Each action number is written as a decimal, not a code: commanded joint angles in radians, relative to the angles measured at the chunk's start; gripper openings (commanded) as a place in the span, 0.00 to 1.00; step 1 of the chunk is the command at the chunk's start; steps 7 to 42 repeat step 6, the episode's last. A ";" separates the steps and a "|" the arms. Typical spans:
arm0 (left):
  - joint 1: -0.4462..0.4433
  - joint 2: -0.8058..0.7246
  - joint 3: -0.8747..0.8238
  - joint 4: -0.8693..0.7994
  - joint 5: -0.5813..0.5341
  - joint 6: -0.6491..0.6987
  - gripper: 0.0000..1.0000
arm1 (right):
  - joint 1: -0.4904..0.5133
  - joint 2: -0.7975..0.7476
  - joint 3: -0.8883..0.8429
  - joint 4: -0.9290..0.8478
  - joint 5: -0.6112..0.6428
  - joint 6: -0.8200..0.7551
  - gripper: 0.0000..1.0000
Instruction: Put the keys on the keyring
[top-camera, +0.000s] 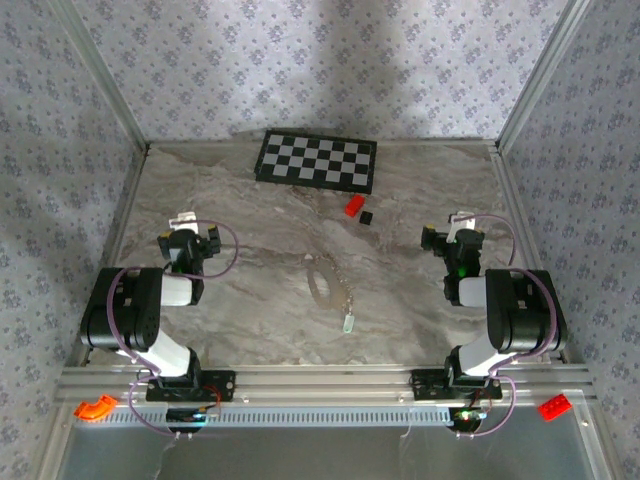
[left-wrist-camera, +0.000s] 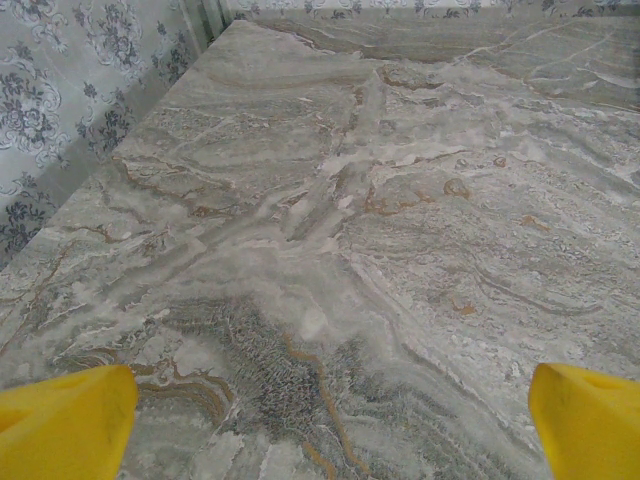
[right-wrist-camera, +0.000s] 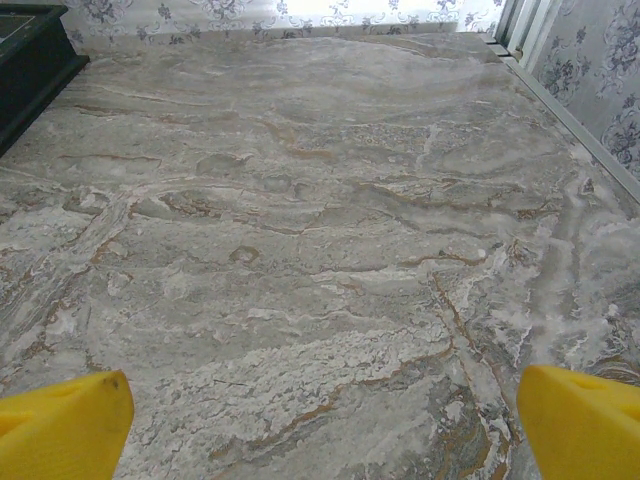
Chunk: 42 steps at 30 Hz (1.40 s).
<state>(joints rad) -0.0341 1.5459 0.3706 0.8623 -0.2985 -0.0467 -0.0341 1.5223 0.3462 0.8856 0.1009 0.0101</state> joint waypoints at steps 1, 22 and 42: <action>0.005 -0.008 0.019 0.001 0.016 -0.015 1.00 | 0.005 0.009 0.020 -0.010 0.021 -0.003 1.00; 0.005 -0.008 0.019 0.001 0.017 -0.016 1.00 | 0.007 0.004 0.004 0.010 0.052 0.005 1.00; 0.005 -0.008 0.019 0.001 0.017 -0.016 1.00 | 0.007 0.004 0.004 0.010 0.052 0.005 1.00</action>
